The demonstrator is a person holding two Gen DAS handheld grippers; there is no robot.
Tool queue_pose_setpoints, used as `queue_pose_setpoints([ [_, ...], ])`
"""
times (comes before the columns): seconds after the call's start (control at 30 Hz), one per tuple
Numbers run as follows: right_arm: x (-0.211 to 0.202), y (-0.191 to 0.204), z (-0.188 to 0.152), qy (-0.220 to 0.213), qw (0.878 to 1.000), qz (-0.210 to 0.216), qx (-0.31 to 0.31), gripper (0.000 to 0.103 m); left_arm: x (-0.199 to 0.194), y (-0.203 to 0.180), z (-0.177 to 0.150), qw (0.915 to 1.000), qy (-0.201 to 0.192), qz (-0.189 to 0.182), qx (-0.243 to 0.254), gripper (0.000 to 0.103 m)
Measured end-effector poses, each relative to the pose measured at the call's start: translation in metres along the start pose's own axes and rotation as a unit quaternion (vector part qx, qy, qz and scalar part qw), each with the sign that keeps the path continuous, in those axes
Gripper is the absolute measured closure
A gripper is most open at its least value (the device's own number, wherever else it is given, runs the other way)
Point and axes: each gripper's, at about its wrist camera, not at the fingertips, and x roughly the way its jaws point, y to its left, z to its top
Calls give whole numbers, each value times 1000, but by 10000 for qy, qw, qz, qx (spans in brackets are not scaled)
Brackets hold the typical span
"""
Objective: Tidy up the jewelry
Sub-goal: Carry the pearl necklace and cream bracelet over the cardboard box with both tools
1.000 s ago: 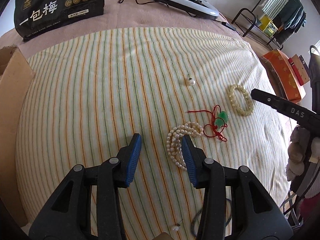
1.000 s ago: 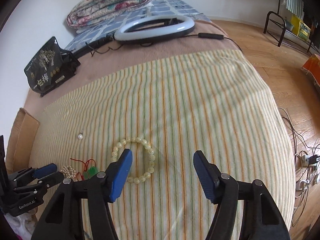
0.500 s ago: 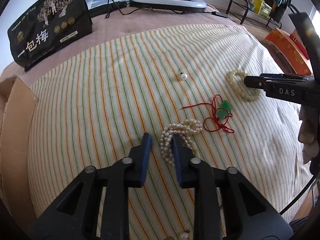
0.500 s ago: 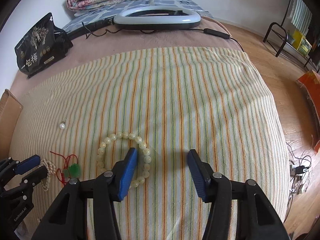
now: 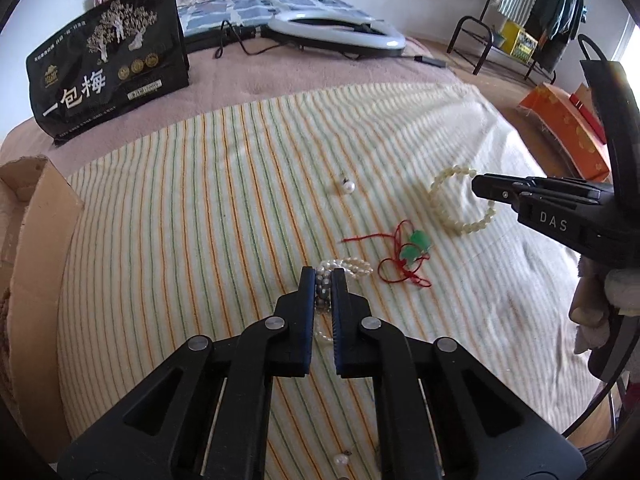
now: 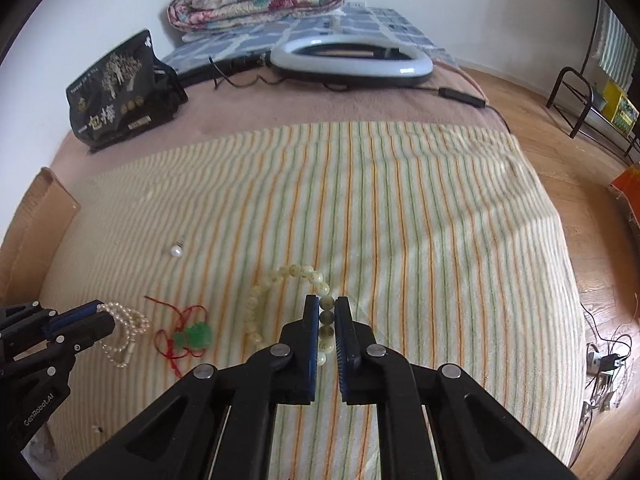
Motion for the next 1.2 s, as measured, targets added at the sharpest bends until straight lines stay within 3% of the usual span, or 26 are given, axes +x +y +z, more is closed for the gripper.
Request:
queue_pose_setpoints([
  [0.6, -117, 50, 14, -1183, 9924, 121, -307, 98, -123, 26, 6, 9922, -1143, -294, -407, 98],
  [0.87, -151, 95, 20, -1595, 9853, 397, -475, 98, -170, 58, 0, 9862, -1513, -196, -636, 98],
  [1.2, -158, 173, 28, -1779, 9757, 920, -886, 98, -238, 114, -8, 9725, -2132, 186, -916, 98],
])
